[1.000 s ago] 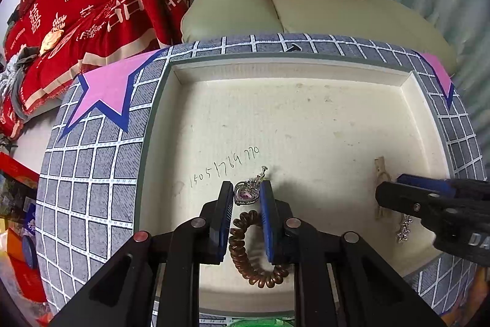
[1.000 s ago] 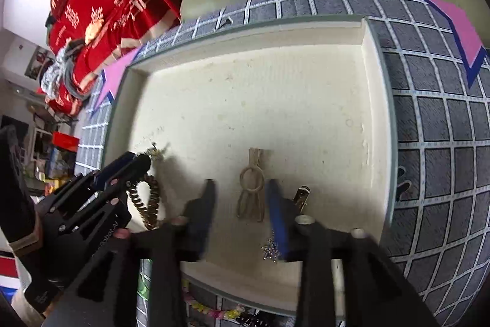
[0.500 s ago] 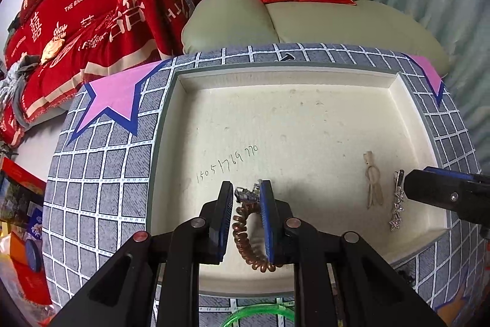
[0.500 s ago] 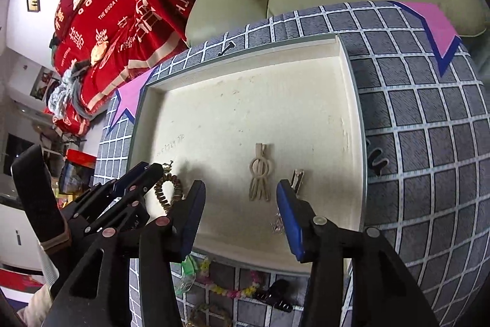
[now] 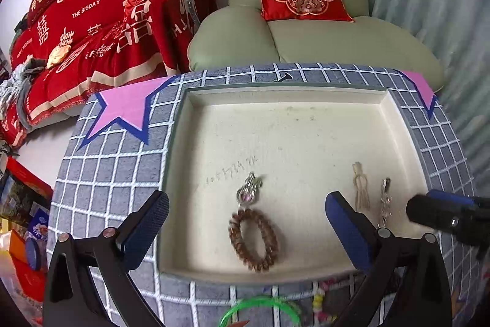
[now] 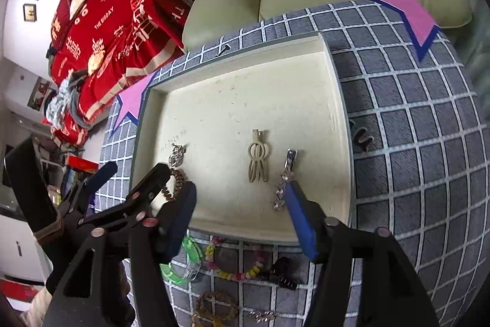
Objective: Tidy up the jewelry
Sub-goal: 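Withdraw both open tools from the tray toward the remaining jewelry, then grasp the green bangle with the left tool while the right tool grasps the black claw clip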
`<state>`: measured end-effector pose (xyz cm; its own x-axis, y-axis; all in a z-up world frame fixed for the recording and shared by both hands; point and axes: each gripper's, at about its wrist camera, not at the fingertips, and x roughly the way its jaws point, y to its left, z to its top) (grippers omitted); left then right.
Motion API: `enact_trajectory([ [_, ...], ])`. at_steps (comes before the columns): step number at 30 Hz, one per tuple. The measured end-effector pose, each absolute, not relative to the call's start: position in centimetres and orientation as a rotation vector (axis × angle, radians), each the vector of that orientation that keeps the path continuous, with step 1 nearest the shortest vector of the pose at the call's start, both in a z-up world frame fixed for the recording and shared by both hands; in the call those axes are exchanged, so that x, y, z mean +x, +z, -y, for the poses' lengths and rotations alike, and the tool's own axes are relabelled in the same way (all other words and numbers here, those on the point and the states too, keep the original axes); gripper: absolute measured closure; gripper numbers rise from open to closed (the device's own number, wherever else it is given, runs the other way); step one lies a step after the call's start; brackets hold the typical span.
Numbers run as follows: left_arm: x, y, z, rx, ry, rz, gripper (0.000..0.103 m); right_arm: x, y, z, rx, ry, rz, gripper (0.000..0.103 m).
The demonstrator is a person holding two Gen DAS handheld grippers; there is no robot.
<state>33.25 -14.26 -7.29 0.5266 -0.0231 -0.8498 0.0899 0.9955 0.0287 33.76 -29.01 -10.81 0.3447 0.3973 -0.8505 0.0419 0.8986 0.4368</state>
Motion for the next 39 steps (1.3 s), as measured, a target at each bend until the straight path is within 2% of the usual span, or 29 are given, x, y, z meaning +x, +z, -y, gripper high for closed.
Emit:
enact_trajectory([
  [2,32.1,-6.8,13.7,0.067,-0.066,-1.014,0.0,32.9,-10.5,29.1,0.427,0.24,-1.201,0.022],
  [12,24.2,-6.9,10.9,0.051,-0.041,-1.082,0.0,27.3,-10.8,29.6,0.472,0.205,-1.252,0.019],
  [19,19.9,-9.3,9.8,0.048,0.008,-1.166,0.0,22.6,-13.0,29.5,0.392,0.164,-1.338,0.019],
  [24,19.1,-10.7,8.6,-0.02,0.018,-1.224,0.0,21.2,-13.8,29.8,0.313,0.123,-1.363,0.019],
  [39,20.9,-12.1,7.4,-0.084,0.044,-1.239,0.0,22.6,-14.9,28.6,0.11,0.14,-1.354,0.019],
])
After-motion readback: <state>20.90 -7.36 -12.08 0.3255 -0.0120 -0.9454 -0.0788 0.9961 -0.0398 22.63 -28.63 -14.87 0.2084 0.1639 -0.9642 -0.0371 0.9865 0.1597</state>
